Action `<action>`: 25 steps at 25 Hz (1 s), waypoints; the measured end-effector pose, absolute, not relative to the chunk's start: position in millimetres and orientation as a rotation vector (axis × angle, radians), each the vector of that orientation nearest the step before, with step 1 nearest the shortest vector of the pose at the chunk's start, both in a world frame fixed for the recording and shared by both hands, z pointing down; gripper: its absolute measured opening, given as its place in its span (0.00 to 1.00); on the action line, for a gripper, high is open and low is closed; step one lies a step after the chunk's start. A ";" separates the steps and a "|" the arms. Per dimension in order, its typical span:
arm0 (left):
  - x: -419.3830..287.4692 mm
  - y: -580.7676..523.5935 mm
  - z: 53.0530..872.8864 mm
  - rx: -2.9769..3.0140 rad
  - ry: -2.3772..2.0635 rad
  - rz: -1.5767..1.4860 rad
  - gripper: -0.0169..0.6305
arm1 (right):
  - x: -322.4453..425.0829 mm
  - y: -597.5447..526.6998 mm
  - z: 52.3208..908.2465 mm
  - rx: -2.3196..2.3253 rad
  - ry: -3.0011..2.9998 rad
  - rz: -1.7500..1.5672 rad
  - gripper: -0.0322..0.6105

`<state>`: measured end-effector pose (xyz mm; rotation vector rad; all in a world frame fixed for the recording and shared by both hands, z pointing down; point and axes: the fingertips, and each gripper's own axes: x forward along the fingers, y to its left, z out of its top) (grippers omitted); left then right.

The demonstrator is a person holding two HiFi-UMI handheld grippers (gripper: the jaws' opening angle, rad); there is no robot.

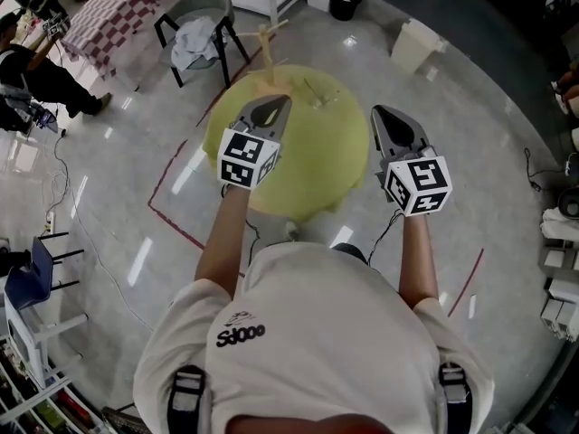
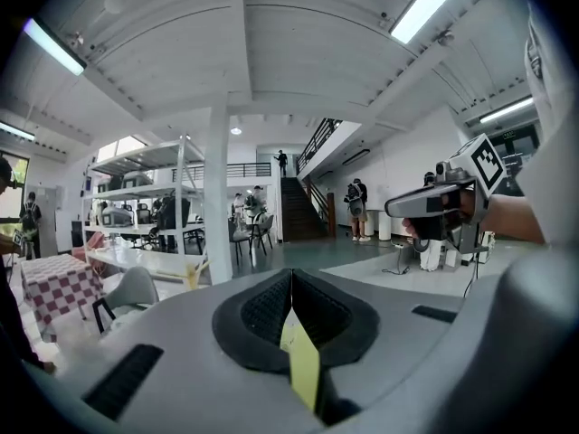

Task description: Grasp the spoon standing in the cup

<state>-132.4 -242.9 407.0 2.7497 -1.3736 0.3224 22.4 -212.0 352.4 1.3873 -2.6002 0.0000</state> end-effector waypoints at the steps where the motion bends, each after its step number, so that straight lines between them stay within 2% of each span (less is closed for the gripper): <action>1: -133.0 -249.0 410.1 2.748 -1.364 0.313 0.07 | 20.3 -215.6 355.0 1.385 -2.590 -0.008 0.08; 9: -123.3 -304.4 442.4 2.648 -1.355 0.231 0.07 | 26.0 -253.7 386.5 1.289 -2.548 0.022 0.08; 12: -118.6 -330.1 465.0 2.578 -1.374 0.253 0.18 | 26.3 -271.6 401.8 1.202 -2.561 0.044 0.08; 20: -84.1 -392.3 514.3 2.366 -1.437 0.275 0.18 | 59.4 -336.7 433.1 1.048 -2.589 0.143 0.09; 25: -76.9 -430.2 571.9 2.179 -1.464 0.352 0.19 | 79.8 -384.3 462.5 0.996 -2.588 0.243 0.09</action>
